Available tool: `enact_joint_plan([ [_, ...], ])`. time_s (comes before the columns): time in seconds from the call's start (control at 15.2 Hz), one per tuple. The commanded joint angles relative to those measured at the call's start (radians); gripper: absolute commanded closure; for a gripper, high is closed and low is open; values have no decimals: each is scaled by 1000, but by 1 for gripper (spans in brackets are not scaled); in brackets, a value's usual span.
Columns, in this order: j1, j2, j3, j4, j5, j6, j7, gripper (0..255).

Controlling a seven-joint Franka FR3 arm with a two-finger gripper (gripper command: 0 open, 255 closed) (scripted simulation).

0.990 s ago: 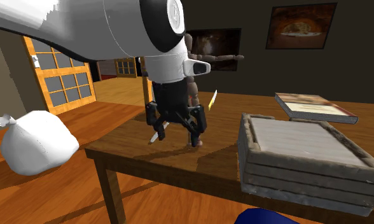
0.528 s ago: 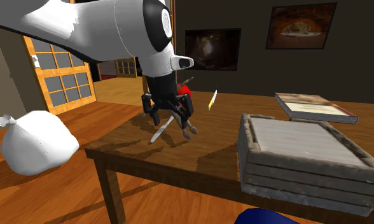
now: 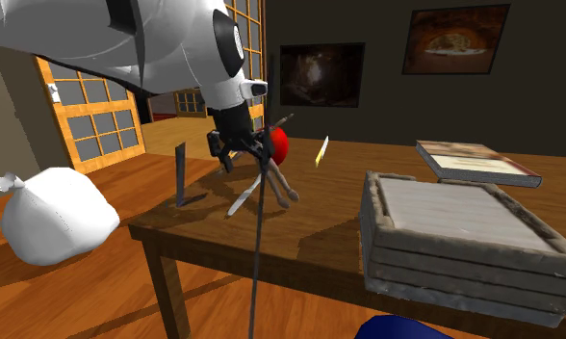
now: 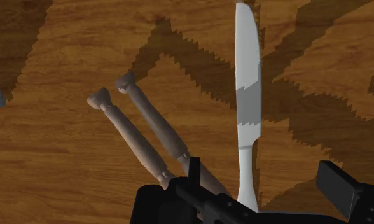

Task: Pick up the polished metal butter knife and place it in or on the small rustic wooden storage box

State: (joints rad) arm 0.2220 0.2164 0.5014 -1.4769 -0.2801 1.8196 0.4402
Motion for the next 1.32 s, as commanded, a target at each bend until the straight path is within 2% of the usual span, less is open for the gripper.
enact_joint_plan([
  [0.0, 3, 19, -1, -5, -9, 17, 5, 0],
  [0.33, -4, 31, -7, -61, -18, 84, 12, 0],
  [0.86, -4, 31, -7, -61, -17, 85, 12, 0],
  [0.92, -2, 35, -7, -56, -19, 82, 13, 255],
  [1.25, -5, 31, -8, -66, -17, 89, 12, 255],
])
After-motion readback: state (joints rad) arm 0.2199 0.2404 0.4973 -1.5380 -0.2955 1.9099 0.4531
